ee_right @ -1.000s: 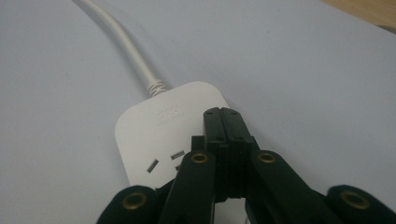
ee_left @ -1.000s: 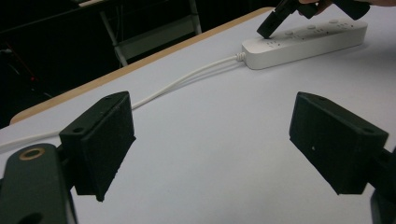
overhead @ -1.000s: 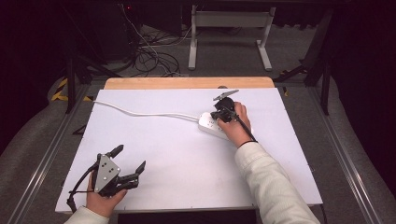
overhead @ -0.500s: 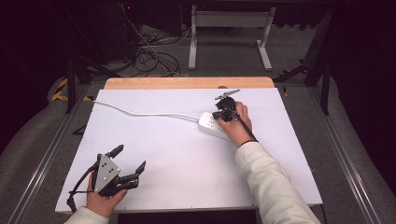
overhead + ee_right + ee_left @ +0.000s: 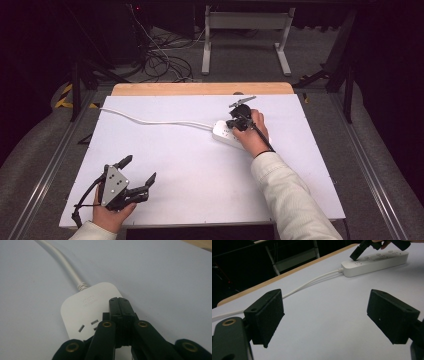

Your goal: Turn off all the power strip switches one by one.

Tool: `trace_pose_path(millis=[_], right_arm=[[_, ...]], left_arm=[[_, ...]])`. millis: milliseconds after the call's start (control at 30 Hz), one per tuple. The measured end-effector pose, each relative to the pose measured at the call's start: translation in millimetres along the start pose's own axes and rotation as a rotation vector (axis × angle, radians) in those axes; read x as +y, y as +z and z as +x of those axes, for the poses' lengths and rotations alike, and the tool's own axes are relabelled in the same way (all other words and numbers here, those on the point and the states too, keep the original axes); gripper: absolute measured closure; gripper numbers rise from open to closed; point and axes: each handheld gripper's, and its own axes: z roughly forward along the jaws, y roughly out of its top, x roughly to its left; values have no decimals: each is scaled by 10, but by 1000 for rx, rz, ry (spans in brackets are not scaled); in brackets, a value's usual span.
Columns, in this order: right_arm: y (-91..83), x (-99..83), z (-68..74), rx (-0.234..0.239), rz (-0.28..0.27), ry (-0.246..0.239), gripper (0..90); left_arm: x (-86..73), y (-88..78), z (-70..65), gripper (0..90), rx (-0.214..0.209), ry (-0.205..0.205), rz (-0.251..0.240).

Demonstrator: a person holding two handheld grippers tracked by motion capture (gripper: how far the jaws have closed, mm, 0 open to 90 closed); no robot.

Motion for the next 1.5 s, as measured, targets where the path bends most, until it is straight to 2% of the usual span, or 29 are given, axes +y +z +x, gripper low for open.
trace_pose_path(millis=[300,833,900,967,1067,1233,1467,1500], right_arm=[[4,-4,-5,4,-3,9,900],[0,2,25,-11,8,-7,900],[-76,19,48,-21,-17,-32,900],[-162,41,66,4,-68,-28,900],[-285,80,86,31,-113,-32,900],[-406,70,82,38,-118,-41,900],[-575,94,129,88,-182,-47,900],[-591,93,134,92,-186,-44,847]], left_arm=[[1,0,-1,148,0,0,0],[1,-3,2,147,0,-2,0],[0,-5,4,147,0,-1,0],[-2,2,11,147,2,-1,3],[0,5,10,147,2,-1,2],[4,2,3,147,2,0,3],[2,3,9,147,2,-3,4],[2,3,9,147,3,-3,4]])
